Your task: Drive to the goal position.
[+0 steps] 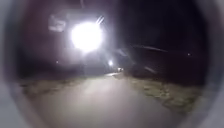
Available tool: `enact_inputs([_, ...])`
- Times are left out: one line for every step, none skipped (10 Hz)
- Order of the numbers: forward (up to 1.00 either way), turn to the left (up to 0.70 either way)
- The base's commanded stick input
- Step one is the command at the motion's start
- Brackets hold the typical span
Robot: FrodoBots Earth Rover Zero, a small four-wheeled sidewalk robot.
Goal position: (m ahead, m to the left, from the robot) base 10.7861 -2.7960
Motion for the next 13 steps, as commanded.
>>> enact_inputs([1.00,0.19])
enact_inputs([1.00,0.11])
enact_inputs([1.00,0.03])
enact_inputs([1.00,0.00])
enact_inputs([1.00,0.00])
enact_inputs([1.00,0.00])
enact_inputs([1.00,0.00])
enact_inputs([1.00,0.00])
enact_inputs([1.00,0.00])
enact_inputs([1.00,0.00])
enact_inputs([1.00,0.00])
enact_inputs([1.00,0.00])
enact_inputs([1.00,0.00])
